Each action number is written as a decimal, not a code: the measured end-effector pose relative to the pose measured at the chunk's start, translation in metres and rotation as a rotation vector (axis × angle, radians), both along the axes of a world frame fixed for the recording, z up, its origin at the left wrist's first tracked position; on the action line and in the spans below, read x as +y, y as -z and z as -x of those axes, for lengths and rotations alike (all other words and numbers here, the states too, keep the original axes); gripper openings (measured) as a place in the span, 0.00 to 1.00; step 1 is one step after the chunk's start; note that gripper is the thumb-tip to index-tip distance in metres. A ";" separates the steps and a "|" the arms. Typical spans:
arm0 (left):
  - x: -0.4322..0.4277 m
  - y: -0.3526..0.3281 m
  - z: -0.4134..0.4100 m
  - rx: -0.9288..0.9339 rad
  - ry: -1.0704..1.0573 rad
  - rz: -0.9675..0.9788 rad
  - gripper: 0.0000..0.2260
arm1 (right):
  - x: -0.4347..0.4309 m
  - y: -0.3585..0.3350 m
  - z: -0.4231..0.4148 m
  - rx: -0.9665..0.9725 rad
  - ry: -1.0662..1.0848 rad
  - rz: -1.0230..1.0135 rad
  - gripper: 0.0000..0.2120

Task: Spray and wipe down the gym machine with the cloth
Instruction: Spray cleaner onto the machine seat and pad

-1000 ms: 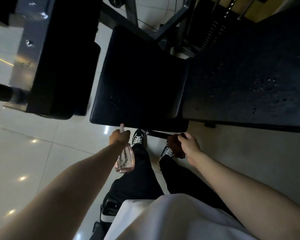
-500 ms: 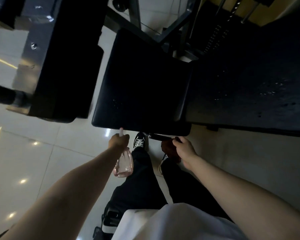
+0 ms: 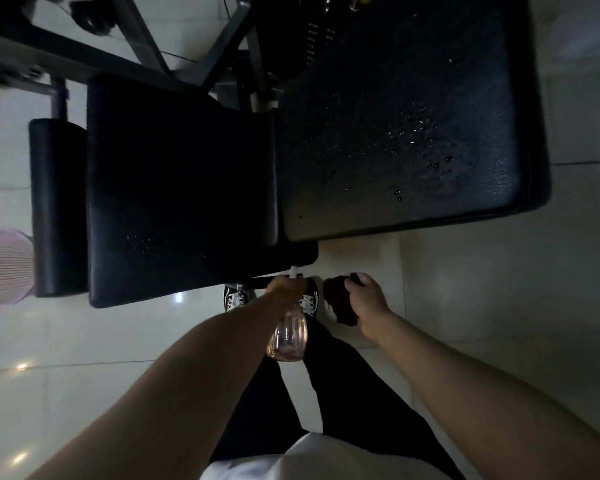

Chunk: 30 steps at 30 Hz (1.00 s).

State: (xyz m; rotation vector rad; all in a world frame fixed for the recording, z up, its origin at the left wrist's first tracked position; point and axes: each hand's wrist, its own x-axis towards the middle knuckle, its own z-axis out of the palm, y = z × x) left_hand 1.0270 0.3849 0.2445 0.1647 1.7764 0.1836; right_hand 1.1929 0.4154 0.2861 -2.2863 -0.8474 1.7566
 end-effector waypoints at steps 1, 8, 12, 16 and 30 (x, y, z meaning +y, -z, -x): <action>0.000 0.004 0.001 -0.004 0.036 -0.001 0.19 | 0.000 0.001 -0.002 -0.002 -0.004 -0.001 0.06; -0.007 -0.036 0.043 0.071 -0.007 -0.034 0.15 | -0.009 -0.016 0.028 0.101 -0.120 0.028 0.05; -0.017 -0.080 0.083 0.137 -0.024 -0.169 0.15 | -0.014 -0.046 0.076 0.255 -0.276 -0.004 0.05; -0.025 -0.104 0.127 0.221 -0.107 -0.329 0.33 | 0.002 -0.090 0.127 0.353 -0.412 -0.079 0.07; 0.024 -0.290 0.213 0.426 -0.444 -0.823 0.26 | 0.061 -0.230 0.247 0.545 -0.753 -0.543 0.14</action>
